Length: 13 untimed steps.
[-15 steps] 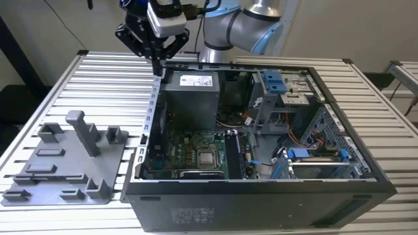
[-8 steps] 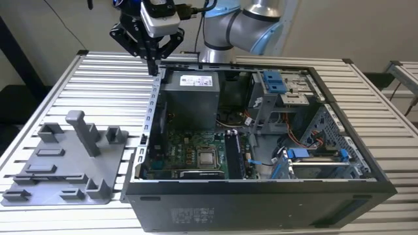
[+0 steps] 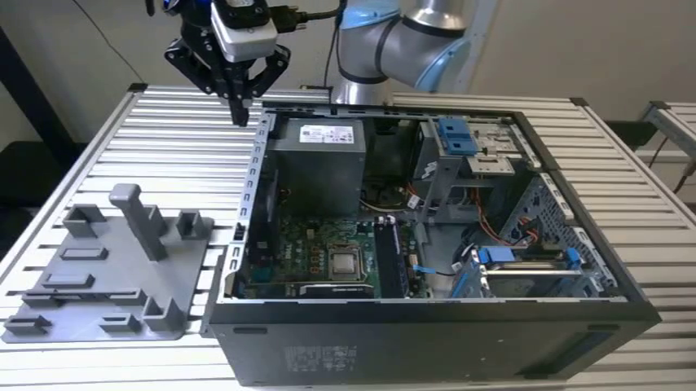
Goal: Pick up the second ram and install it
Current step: 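Reach for the second ram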
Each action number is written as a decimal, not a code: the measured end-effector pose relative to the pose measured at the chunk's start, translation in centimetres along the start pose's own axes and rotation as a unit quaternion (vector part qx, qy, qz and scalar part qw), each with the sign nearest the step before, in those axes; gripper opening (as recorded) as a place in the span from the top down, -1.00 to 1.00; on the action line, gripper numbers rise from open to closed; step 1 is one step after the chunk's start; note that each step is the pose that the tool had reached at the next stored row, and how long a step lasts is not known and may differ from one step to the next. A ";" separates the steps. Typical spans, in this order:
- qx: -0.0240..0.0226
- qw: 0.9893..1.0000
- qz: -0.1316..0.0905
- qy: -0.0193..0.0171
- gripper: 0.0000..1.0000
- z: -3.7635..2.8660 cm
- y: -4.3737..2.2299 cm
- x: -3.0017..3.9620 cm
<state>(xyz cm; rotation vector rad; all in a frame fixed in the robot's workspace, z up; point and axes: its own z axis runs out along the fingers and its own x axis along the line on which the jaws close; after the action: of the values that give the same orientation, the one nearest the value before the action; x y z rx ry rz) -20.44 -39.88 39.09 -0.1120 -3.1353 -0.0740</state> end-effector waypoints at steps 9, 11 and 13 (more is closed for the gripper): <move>0.000 1.000 0.000 0.000 0.79 0.04 -0.11 1.47; 0.000 1.000 0.000 0.000 0.79 0.05 -0.14 1.90; 0.000 1.000 0.000 0.000 0.79 0.06 -0.17 2.40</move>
<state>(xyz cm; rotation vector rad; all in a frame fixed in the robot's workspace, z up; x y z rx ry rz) -22.85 -39.88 39.04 -0.1121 -3.1354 -0.0741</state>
